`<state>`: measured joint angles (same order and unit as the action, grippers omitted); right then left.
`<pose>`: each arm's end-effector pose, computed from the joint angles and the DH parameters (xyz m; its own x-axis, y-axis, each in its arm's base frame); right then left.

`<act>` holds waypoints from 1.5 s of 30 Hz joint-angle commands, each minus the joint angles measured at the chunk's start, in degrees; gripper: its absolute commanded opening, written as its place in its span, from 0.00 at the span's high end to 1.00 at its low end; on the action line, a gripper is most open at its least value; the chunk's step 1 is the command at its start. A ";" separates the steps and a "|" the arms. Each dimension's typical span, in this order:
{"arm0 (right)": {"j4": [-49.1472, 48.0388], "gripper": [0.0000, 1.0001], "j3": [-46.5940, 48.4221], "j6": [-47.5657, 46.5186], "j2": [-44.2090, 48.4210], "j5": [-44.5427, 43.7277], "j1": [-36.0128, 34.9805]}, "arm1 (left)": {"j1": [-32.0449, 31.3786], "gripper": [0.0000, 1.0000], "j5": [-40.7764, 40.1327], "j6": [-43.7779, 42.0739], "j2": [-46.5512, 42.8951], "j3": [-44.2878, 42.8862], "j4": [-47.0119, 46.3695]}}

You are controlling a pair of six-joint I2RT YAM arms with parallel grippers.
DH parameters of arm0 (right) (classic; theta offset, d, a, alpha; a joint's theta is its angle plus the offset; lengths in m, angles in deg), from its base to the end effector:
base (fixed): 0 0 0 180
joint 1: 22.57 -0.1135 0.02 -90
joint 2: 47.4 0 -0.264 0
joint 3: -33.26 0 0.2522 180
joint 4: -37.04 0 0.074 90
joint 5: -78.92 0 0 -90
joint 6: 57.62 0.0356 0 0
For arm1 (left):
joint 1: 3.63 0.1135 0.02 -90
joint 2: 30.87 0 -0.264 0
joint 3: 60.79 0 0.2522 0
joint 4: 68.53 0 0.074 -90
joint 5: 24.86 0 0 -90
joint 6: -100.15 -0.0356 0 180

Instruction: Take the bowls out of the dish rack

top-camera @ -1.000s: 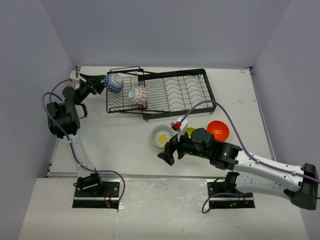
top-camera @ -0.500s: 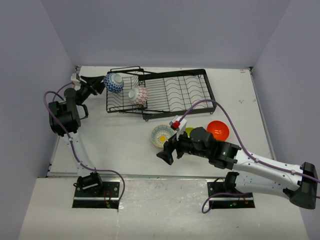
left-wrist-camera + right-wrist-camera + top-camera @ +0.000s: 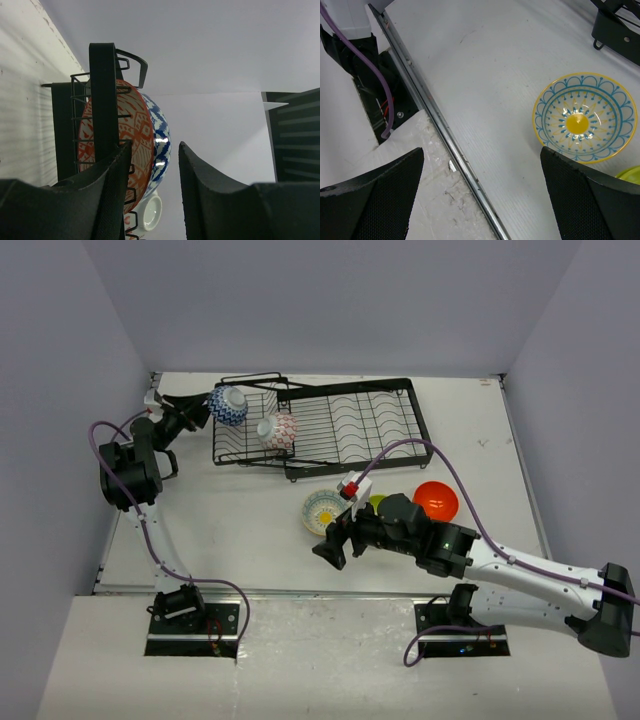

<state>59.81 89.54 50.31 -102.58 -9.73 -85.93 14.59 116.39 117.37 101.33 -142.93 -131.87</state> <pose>0.0994 0.1999 0.2946 -0.4356 -0.1821 -0.8815 -0.8086 0.5095 0.2944 0.4389 0.1153 0.1378 -0.5663 -0.8158 0.1170 0.0529 -0.1777 -0.9827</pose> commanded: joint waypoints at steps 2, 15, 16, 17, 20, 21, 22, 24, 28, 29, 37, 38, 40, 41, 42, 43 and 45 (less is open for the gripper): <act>-1.90 0.01 2.48 -0.97 -0.10 1.56 -0.02 | -0.99 0.54 0.26 1.06 1.04 -0.88 -24.59; -1.90 0.01 3.01 -1.32 -0.90 2.43 -0.02 | -0.99 0.53 0.44 1.59 -0.98 0.35 -25.47; -1.90 0.01 3.09 -1.32 -0.81 2.52 -0.02 | -0.99 0.53 0.52 1.59 -1.07 0.61 -25.56; -1.90 0.01 3.09 -1.32 -0.81 2.52 -0.02 | -0.99 0.53 0.61 1.59 -1.07 0.70 -25.64; -1.90 0.01 3.09 -1.50 -0.72 2.70 -0.10 | -0.99 0.51 0.79 1.94 -1.07 0.79 -26.17; -1.98 0.01 3.18 -1.50 -0.89 2.79 -0.02 | -0.99 0.49 0.79 2.11 -1.16 0.88 -26.43; -1.98 0.01 3.18 -1.50 -0.81 3.05 -0.10 | -0.90 0.47 0.87 2.12 -1.33 0.88 -26.52; -1.98 0.01 3.09 -1.59 -0.98 3.22 -0.02 | -0.99 0.45 1.14 2.12 -1.59 0.88 -26.52; -2.07 0.01 3.35 -1.67 -1.25 3.49 -0.10 | -0.99 0.44 1.32 2.20 -2.30 1.05 -26.61; -1.99 0.01 3.36 -1.67 -1.25 3.49 -0.10 | -0.99 0.44 1.32 2.38 -2.30 1.14 -26.61; -2.07 0.01 3.44 -1.76 -1.25 3.93 -0.02 | -0.90 0.46 1.23 2.29 -2.82 2.63 -27.05; -2.16 0.01 3.44 -1.76 -1.33 4.02 -0.10 | -0.82 0.46 1.14 2.21 -3.00 2.81 -27.14; -2.07 0.01 3.62 -1.85 -1.51 4.19 -0.02 | -0.73 0.46 0.97 2.03 -3.44 3.34 -27.14; -1.99 0.01 3.71 -1.85 -1.51 4.19 -0.02 | -0.73 0.46 0.88 1.94 -3.62 3.51 -27.14; -1.98 0.01 3.71 -1.94 -1.51 4.28 -0.02 | -0.64 0.46 0.79 1.94 -4.05 3.60 -27.14; -1.98 0.01 3.71 -1.85 -1.42 4.19 -0.10 | -0.55 0.46 0.79 1.85 -4.32 3.69 -27.14; -2.16 0.01 3.71 -1.85 -1.42 4.28 -0.02 | -0.38 0.44 0.61 1.59 -5.02 3.95 -26.96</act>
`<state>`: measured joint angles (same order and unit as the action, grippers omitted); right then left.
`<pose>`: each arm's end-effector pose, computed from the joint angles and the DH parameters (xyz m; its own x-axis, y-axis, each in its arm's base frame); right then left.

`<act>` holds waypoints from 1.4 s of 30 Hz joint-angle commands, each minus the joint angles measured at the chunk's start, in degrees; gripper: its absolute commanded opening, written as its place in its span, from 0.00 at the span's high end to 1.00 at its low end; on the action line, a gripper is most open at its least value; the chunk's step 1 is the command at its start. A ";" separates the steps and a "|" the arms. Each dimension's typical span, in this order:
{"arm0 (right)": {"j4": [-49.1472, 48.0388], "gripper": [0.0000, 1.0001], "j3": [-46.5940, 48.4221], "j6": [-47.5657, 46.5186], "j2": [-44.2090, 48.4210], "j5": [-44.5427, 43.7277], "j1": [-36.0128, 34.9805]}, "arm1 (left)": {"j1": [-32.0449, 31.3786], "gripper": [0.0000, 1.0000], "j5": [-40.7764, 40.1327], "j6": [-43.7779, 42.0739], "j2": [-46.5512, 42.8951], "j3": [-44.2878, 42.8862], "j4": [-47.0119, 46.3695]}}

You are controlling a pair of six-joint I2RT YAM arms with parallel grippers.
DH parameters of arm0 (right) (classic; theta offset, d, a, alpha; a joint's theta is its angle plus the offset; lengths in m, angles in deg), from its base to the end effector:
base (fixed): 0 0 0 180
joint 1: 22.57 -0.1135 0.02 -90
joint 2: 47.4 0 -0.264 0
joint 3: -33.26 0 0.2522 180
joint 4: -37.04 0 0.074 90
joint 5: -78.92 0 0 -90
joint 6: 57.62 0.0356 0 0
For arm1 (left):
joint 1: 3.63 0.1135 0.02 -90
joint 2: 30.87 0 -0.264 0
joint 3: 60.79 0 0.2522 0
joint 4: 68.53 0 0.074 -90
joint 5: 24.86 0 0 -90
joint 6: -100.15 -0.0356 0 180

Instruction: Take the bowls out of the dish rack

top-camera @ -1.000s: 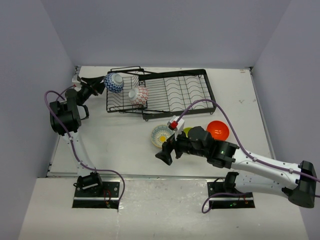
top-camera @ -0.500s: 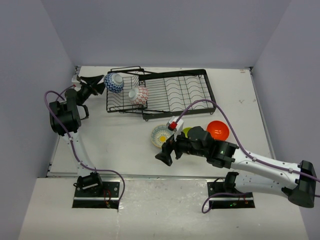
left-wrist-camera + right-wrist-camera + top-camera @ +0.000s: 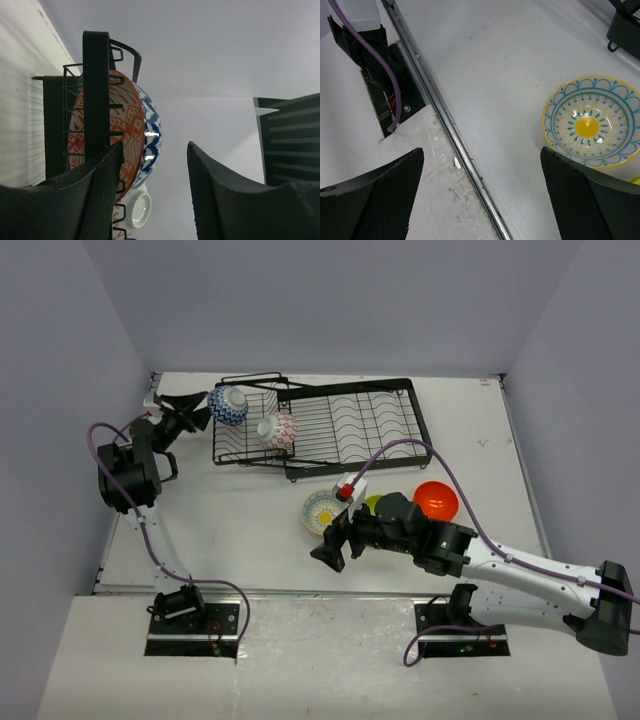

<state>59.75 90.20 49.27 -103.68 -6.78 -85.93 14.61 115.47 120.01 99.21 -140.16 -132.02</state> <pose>0.0995 0.2042 0.2949 -0.4291 -0.2092 -0.8787 -0.8338 0.4659 0.2962 0.4303 0.1129 0.1417 -0.5540 -0.8147 0.1712 0.0233 -0.2207 -0.9751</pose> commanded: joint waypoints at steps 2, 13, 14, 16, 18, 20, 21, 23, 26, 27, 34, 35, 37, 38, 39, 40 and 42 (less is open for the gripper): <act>-2.01 0.01 3.14 -0.80 -0.42 1.42 -0.10 | -0.31 0.43 1.44 -0.97 -3.08 1.35 -26.72; -2.18 0.01 3.14 -0.98 -0.50 1.68 -0.10 | 0.57 0.41 1.88 -1.85 -3.17 2.76 -26.90; -2.01 0.01 3.49 -0.98 -0.77 1.77 -0.02 | 0.57 0.41 1.88 -1.85 -3.43 2.94 -26.98; -2.01 0.01 3.67 -0.98 -1.30 1.95 -0.10 | 1.01 0.40 1.88 -2.11 -4.22 3.38 -26.90; -2.09 0.01 3.76 -0.98 -1.56 2.21 -0.10 | 1.27 0.38 1.62 -2.20 -5.10 4.08 -26.98; -2.18 0.01 3.84 -0.89 -1.74 2.30 -0.02 | 1.36 0.37 1.62 -2.29 -5.54 3.91 -26.90; -2.18 0.01 3.84 -0.89 -1.74 2.38 -0.02 | 1.36 0.36 1.70 -2.37 -5.63 3.73 -26.90; -2.10 0.01 3.93 -0.89 -1.91 2.38 -0.10 | 1.36 0.35 1.79 -2.37 -5.63 3.47 -26.90; -2.18 0.01 3.84 -0.89 -2.00 2.47 -0.10 | 1.27 0.35 1.88 -2.20 -5.37 3.38 -26.98; -2.27 0.01 3.93 -0.98 -2.00 2.65 -0.10 | 1.27 0.35 1.79 -2.20 -5.36 3.38 -26.98; -2.36 0.01 4.37 -0.98 -2.44 3.09 -0.02 | 1.18 0.36 1.27 -2.11 -6.15 3.12 -27.86; -2.36 0.01 4.37 -1.06 -2.53 3.09 -0.10 | 1.18 0.36 1.09 -2.02 -6.59 3.11 -27.86; -2.27 0.01 4.37 -1.06 -2.53 3.17 -0.10 | 1.10 0.36 1.09 -1.85 -6.77 2.76 -27.86; -2.27 0.01 4.46 -1.06 -2.62 3.18 -0.10 | 1.01 0.36 1.09 -1.85 -6.77 2.67 -27.86; -2.18 0.01 4.46 -0.98 -2.70 3.18 -0.10 | 1.01 0.36 1.09 -1.67 -6.77 2.59 -27.86; -2.27 0.01 4.46 -0.98 -2.70 3.18 -0.10 | 0.92 0.36 1.00 -1.50 -6.60 2.50 -27.95; -2.27 0.01 4.46 -0.98 -2.79 3.26 -0.10 | 0.83 0.36 0.83 -1.49 -6.42 2.41 -28.04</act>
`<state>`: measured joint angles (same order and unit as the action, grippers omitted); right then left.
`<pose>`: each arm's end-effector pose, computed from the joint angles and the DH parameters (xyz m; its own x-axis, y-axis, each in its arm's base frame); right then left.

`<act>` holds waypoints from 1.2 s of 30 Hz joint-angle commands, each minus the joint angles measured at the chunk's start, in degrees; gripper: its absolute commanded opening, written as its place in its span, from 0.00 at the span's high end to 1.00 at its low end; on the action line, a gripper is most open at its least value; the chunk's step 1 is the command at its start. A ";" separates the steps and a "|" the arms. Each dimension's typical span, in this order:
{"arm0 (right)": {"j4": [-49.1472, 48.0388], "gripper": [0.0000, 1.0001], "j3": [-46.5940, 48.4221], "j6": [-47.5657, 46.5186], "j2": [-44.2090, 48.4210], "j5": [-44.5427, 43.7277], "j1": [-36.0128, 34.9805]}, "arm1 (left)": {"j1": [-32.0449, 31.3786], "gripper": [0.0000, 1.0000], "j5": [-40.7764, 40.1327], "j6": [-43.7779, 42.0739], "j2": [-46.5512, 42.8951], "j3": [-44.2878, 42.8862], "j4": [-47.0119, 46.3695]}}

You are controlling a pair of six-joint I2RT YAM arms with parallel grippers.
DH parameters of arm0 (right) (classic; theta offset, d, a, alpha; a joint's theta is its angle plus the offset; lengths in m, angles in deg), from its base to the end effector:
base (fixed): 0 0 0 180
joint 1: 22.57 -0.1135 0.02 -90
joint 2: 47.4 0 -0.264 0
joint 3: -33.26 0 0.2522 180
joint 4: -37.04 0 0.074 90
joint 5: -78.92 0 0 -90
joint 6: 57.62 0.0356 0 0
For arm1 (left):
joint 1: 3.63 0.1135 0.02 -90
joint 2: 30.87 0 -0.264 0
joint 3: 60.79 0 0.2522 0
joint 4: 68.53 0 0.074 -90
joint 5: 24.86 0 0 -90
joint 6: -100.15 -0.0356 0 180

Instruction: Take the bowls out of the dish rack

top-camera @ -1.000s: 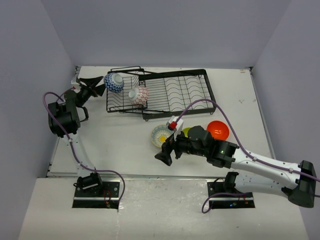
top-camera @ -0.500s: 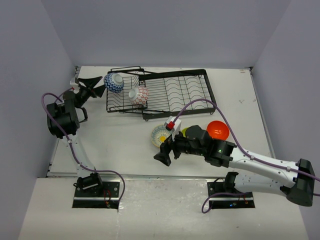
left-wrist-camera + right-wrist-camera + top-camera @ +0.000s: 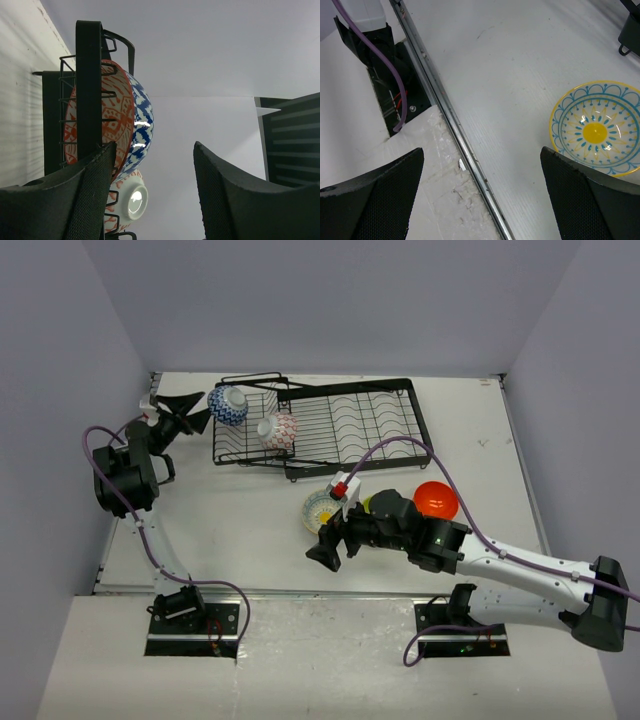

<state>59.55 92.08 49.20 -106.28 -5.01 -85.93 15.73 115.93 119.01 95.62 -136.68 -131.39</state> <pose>0.1028 0.2133 0.2973 -0.4346 -0.2246 -0.8722 -0.8429 0.4425 0.3061 0.4161 0.1170 0.1514 -0.5424 -0.8247 0.1602 0.0264 -0.2073 -0.9779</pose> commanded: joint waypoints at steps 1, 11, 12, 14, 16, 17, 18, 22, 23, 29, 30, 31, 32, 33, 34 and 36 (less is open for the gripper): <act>-2.07 0.01 2.58 -0.91 -0.19 1.58 -0.19 | -0.28 0.36 0.37 -0.40 -2.83 -1.15 -28.67; -1.72 0.01 2.84 -1.00 -0.37 1.49 -0.10 | -1.42 0.37 0.28 0.56 -1.34 -3.35 -29.02; -1.64 0.01 2.76 -1.00 -0.28 1.41 -0.10 | -1.51 0.37 0.28 0.57 -1.17 -3.96 -29.03; -1.55 0.01 2.75 -1.00 -0.28 1.49 -0.10 | -1.86 0.39 0.11 0.48 -0.73 -4.32 -29.11; -1.37 0.01 2.67 -0.91 -0.10 1.49 -0.10 | -2.13 0.39 -0.33 0.56 -0.20 -4.84 -29.11; -1.37 0.01 2.49 -0.91 -0.10 1.49 -0.19 | -2.30 0.40 -0.42 0.57 -0.02 -5.11 -29.11; -1.37 0.01 2.49 -1.00 -0.02 1.41 -0.11 | -2.39 0.40 -0.51 0.57 0.41 -5.28 -29.11; -0.93 0.01 2.75 -1.09 -0.02 1.14 -0.10 | -3.00 0.41 -1.39 0.83 1.73 -6.07 -29.11; -0.93 0.01 2.75 -1.09 0.07 1.05 -0.19 | -3.01 0.41 -1.56 0.83 2.00 -6.25 -29.11; -0.76 0.01 2.84 -1.17 -0.45 0.88 -0.11 | -3.62 0.44 -2.36 1.18 4.11 -7.48 -29.11; -0.76 0.01 2.93 -1.17 -0.45 0.88 -0.10 | -3.88 0.44 -2.44 1.18 4.54 -8.09 -29.03; -0.76 0.01 3.02 -1.17 -0.63 0.79 -0.19 | -3.89 0.44 -2.62 1.27 4.72 -8.36 -28.94; -0.76 0.01 3.02 -1.26 -0.72 0.88 -0.11 | -4.06 0.44 -2.79 1.27 4.90 -8.88 -28.85; -0.76 0.01 3.02 -1.26 -0.72 0.88 -0.10 | -4.32 0.44 -2.97 1.27 5.25 -9.15 -28.85; -0.76 0.01 3.02 -1.26 -0.72 0.97 -0.19 | -4.41 0.45 -3.32 1.36 5.43 -9.41 -28.76; -0.76 0.01 3.02 -1.18 -0.63 0.79 -0.11 | -4.94 0.46 -3.41 1.36 6.22 -10.38 -28.76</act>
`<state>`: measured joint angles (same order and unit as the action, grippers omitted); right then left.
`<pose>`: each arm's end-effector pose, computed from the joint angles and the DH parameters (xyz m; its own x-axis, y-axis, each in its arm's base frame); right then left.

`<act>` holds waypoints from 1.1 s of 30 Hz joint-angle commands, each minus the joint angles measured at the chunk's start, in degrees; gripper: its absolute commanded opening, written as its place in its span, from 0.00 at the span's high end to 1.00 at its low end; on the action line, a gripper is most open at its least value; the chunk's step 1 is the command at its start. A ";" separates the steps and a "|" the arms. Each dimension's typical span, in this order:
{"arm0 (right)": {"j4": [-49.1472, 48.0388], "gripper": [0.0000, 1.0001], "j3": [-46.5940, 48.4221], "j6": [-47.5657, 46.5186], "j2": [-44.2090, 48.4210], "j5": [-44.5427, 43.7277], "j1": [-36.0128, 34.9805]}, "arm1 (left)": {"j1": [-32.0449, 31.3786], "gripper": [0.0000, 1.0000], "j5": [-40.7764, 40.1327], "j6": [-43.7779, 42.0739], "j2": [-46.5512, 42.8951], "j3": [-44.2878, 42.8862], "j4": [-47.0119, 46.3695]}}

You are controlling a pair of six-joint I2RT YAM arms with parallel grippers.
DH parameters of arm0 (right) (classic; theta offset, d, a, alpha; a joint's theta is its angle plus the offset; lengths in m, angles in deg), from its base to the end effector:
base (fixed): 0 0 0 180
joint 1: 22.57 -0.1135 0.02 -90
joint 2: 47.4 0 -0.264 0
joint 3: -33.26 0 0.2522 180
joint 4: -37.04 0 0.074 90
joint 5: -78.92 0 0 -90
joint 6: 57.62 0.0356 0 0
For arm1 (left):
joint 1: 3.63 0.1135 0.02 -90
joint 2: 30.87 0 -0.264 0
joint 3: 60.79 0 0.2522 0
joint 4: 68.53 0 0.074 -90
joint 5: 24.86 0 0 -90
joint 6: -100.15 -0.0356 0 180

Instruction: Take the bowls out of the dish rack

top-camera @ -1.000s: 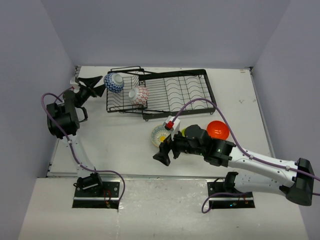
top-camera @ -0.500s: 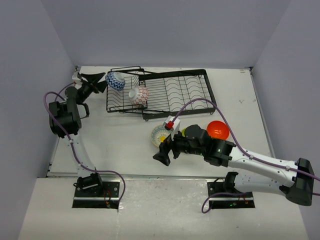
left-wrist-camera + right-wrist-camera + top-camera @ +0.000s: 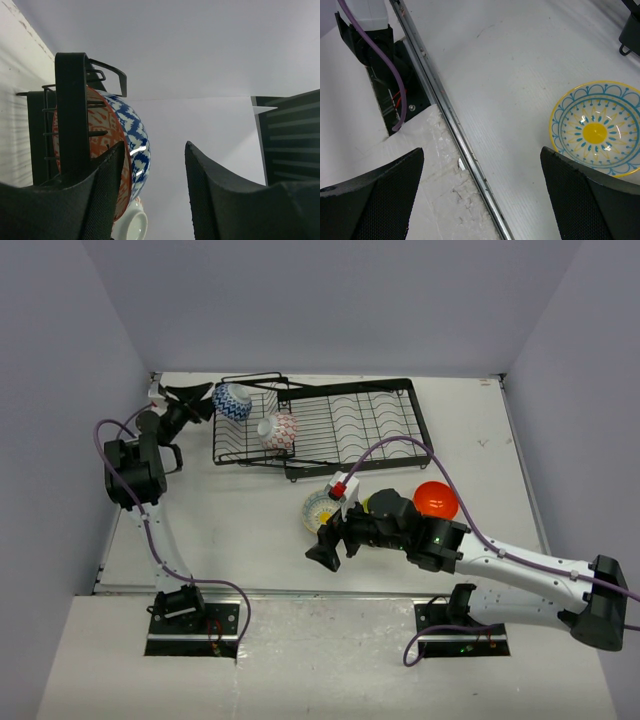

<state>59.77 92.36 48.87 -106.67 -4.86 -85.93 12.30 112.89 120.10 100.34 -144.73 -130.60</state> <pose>0.1033 0.2145 0.2971 -0.4322 -0.2323 -0.8713 -0.8454 0.4406 0.3019 0.4493 0.1008 0.1519 -0.5572 -0.8163 0.1521 0.0591 -0.2217 -0.9733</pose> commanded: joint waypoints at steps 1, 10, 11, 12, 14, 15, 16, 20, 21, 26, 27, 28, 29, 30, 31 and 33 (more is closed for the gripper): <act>-0.97 0.01 2.65 -0.85 -0.24 0.64 -0.19 | -1.60 0.47 -0.55 0.35 1.76 -2.60 -29.46; -1.06 0.01 2.12 -0.93 0.29 0.64 -0.10 | -2.21 0.52 -0.46 0.44 3.78 -4.44 -29.02; -1.15 0.01 2.12 -0.93 0.29 0.55 -0.10 | -2.39 0.53 -0.46 0.53 4.22 -4.62 -29.11; -1.15 0.01 2.03 -0.93 0.29 0.38 -0.10 | -2.39 0.55 -0.11 0.70 4.22 -4.71 -29.11; -1.15 0.01 1.94 -0.93 0.29 0.37 -0.10 | -2.48 0.59 0.07 0.53 4.22 -4.71 -29.11; -1.15 0.01 1.94 -0.93 0.29 0.37 -0.19 | -2.48 0.62 0.07 0.53 4.22 -4.62 -29.11; -1.15 0.01 1.94 -0.93 0.20 0.37 -0.11 | -2.48 0.64 -0.02 0.53 4.13 -4.45 -29.11; -1.15 0.01 1.94 -0.93 0.20 0.37 -0.10 | -2.65 0.70 -0.46 0.97 3.70 -4.36 -29.46; -1.15 0.01 1.94 -0.93 0.20 0.37 -0.10 | -2.65 0.74 -0.55 1.05 3.61 -4.36 -29.46; -1.15 0.01 1.94 -0.93 0.03 0.20 -0.11 | -3.18 0.83 -1.77 2.02 1.94 -4.45 -29.37; -1.15 0.01 1.94 -0.93 0.11 0.11 -0.10 | -3.27 0.84 -1.95 2.11 1.76 -4.45 -29.46; -1.15 0.01 1.94 -0.93 0.11 0.20 -0.10 | -3.44 0.85 -2.04 2.20 1.41 -4.62 -29.37; -1.15 0.01 1.77 -0.93 0.20 0.11 -0.10 | -3.53 0.85 -2.48 2.20 1.32 -4.54 -29.37; -1.15 0.01 1.77 -0.93 0.29 0.11 -0.10 | -3.62 0.90 -2.74 2.46 1.32 -4.62 -29.29; -1.06 0.01 1.68 -0.93 0.38 0.02 -0.10 | -3.71 0.91 -2.92 2.72 1.32 -4.54 -29.20; -1.15 0.01 1.51 -0.93 0.82 -0.24 -0.11 | -4.05 1.00 -3.45 3.34 1.23 -4.45 -29.28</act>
<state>59.77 92.45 48.83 -106.78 -4.90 -85.93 9.21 110.11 123.55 103.58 -148.29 -131.61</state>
